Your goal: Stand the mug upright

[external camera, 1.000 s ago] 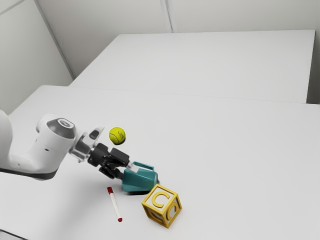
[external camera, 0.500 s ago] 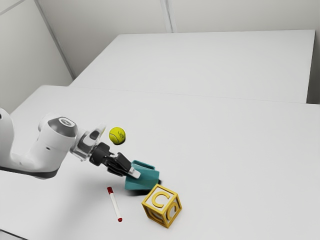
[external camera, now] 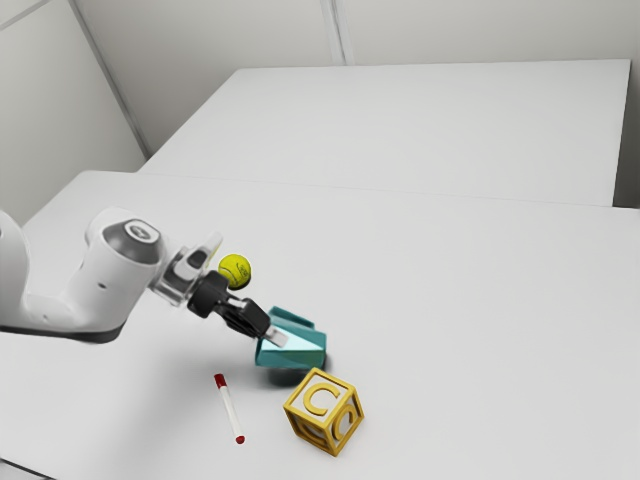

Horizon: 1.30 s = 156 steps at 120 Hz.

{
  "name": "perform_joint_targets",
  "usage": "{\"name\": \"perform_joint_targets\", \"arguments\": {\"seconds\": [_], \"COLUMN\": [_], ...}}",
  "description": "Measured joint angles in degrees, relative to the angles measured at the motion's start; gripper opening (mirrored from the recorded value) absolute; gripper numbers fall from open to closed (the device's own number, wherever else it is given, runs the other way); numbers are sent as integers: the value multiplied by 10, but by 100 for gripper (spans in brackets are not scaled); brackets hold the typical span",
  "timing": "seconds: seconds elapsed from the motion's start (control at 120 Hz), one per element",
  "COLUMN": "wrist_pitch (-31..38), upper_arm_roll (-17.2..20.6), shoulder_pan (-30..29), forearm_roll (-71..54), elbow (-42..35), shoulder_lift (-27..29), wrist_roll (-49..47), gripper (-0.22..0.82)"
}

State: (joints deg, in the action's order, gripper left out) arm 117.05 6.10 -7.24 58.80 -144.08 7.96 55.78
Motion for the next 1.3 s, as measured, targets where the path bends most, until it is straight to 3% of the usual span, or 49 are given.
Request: {"name": "perform_joint_targets", "arguments": {"seconds": [0.167, 0.55, 0.825, 1.175, 1.225, 1.3], "wrist_pitch": [21, 60, -10, -3, -3, -2], "upper_arm_roll": [33, 97, 115, 124, 126, 127], "shoulder_pan": [-5, -4, 5, -4, -6, -6], "forearm_roll": [-125, -460, -527, -573, -575, -577], "elbow": [35, 98, 151, 156, 156, 156], "shoulder_lift": [8, -1, -41, -71, -71, -70], "wrist_roll": [-35, -219, -338, -439, -449, -462], "gripper": [-18, -18, -18, -18, -13, 4]}}
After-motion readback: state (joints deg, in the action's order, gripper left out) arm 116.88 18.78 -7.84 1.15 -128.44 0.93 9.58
